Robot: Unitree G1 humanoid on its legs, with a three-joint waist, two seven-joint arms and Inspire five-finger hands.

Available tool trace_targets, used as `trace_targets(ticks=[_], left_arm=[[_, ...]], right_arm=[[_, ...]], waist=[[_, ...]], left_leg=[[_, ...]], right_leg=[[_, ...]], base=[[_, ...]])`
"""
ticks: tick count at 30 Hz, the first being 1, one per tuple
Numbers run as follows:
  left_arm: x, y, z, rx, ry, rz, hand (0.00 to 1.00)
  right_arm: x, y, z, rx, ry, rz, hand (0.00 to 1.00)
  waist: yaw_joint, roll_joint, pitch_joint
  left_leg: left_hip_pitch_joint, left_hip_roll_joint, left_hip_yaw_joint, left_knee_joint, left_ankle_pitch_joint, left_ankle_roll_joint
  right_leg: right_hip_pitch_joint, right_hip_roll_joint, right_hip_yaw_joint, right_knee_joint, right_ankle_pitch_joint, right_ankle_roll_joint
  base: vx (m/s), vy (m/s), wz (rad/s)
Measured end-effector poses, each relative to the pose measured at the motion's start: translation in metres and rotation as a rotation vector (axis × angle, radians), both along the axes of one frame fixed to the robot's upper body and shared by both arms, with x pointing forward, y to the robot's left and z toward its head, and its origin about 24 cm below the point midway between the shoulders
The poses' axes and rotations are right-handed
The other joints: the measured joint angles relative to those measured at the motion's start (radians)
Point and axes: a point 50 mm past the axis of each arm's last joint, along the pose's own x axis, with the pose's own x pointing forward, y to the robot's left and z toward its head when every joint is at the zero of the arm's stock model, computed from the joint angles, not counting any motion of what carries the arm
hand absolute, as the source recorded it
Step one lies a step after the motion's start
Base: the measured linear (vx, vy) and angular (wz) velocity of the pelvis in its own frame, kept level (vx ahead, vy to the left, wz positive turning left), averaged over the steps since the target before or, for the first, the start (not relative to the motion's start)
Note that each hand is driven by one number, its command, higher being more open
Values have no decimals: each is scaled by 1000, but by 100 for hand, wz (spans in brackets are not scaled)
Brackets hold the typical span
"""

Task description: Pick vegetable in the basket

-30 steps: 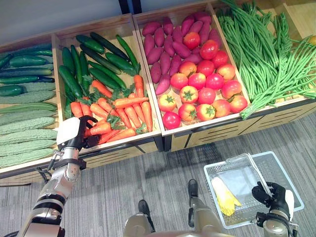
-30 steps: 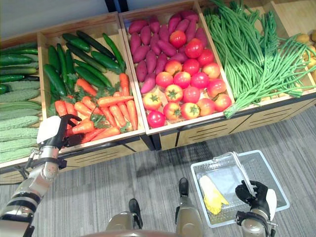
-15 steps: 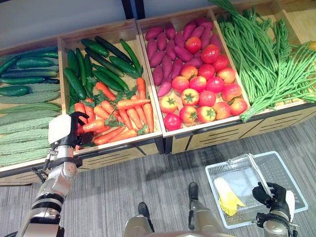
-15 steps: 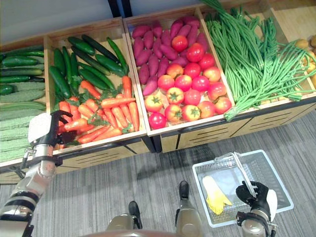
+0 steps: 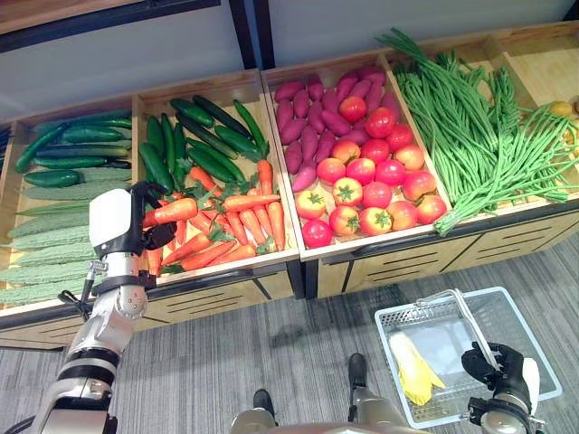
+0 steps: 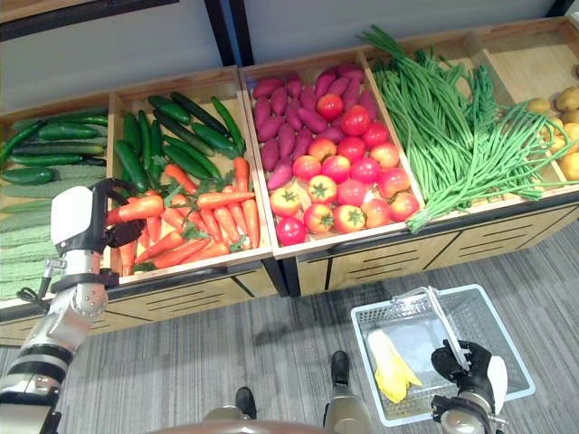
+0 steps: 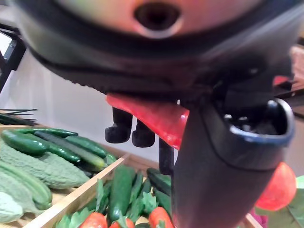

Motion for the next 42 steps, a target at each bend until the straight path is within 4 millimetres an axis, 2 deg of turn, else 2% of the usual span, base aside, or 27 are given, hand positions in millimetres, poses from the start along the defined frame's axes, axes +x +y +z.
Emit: trace_targets(ticks=[5,11,19,22,27,34,37,42], left_arm=[[2,-9,8,31,-31,-69,0],[4,-26,17,58,-73,-189,0],[7,-65,17,85,-76,-394,0],[10,-82,21,94,-88,-478,0],[10,-93,17,92,-48,-540,0],[8,-111,6,104,9,-641,0],[6,-119,5,106,17,-684,0],[2,-137,-4,79,41,-760,0]], right_arm=[[-6,1,-3,2,19,-3,0],[-4,-1,0,-4,10,-15,0],[15,-18,27,-107,-79,31,0],[26,-27,44,-181,-107,93,0],[46,-28,65,-250,-123,257,0],[62,-17,75,-269,-107,441,0],[70,-15,84,-285,-92,544,0],[83,-14,105,-347,-117,652,0]], waist=[[1,-2,-10],[-1,-17,-23],[-12,-38,-40],[-31,-52,-49],[-60,-62,-56],[-79,-66,-54],[-84,-76,-54],[-90,-78,-56]], left_leg=[[17,0,2,-9,3,-1],[36,-2,29,-18,1,-2],[67,15,131,27,-55,-12],[84,20,178,58,-82,-15],[124,23,253,78,-111,-17],[153,44,334,149,-161,-21],[171,58,368,167,-171,-25],[210,67,421,156,-172,-32]], right_leg=[[18,2,0,-9,5,-1],[19,5,24,-9,6,0],[15,30,124,-9,12,6],[15,40,167,-9,16,11],[15,54,236,-9,27,22],[15,77,308,-9,38,23],[16,90,319,-10,33,24],[18,101,283,-9,29,1]], base=[[-11,5,-1],[-24,27,-11],[-4,28,-38],[19,36,-39],[11,40,-44],[-7,12,-35],[4,-2,-34],[34,-16,-29]])
